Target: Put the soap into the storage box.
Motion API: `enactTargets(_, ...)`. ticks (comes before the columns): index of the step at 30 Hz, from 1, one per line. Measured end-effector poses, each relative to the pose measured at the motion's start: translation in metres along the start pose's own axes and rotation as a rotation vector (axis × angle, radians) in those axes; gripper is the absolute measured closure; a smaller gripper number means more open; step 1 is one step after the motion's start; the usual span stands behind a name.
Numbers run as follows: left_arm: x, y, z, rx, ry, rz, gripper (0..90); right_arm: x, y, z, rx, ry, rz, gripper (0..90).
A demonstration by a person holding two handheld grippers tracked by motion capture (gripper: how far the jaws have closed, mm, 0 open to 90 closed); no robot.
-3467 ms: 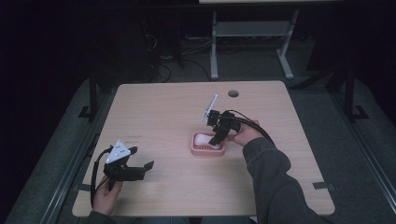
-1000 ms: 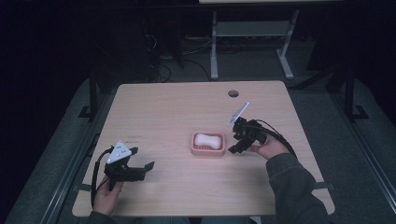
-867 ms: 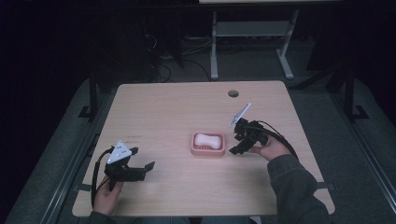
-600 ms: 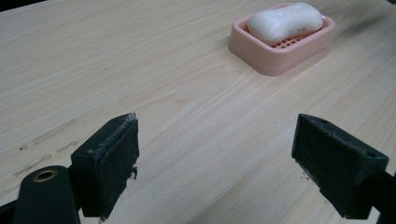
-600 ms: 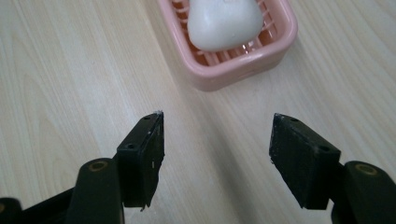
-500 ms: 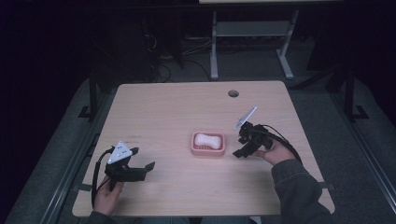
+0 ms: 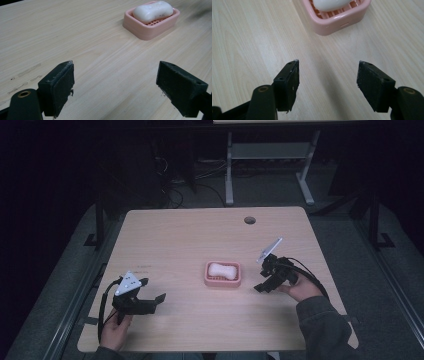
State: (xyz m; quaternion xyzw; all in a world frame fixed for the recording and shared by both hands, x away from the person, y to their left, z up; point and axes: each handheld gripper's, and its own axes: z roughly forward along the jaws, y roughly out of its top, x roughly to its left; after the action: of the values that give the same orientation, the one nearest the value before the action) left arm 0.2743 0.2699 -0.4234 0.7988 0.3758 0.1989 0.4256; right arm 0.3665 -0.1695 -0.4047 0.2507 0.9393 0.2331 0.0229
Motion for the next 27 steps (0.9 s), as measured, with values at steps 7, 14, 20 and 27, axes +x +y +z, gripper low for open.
enactTargets(7, 0.000, 0.000, 0.001, -0.005, 0.001, -0.001, 14.6, 0.002, -0.007, 0.001, 0.004, 0.010, 0.017, 32.9)
enactTargets(14, -0.001, 0.000, 0.001, -0.004, -0.002, -0.001, 14.6, 0.005, -0.015, 0.000, -0.014, 0.008, 0.022, 32.9)
enactTargets(20, 0.000, 0.000, 0.001, -0.004, -0.001, -0.002, 14.6, 0.007, -0.022, 0.001, -0.017, 0.009, 0.029, 32.9)
enactTargets(27, 0.000, 0.000, 0.001, 0.002, -0.003, 0.011, 14.5, 0.008, -0.031, 0.000, -0.033, 0.006, 0.042, 32.5)
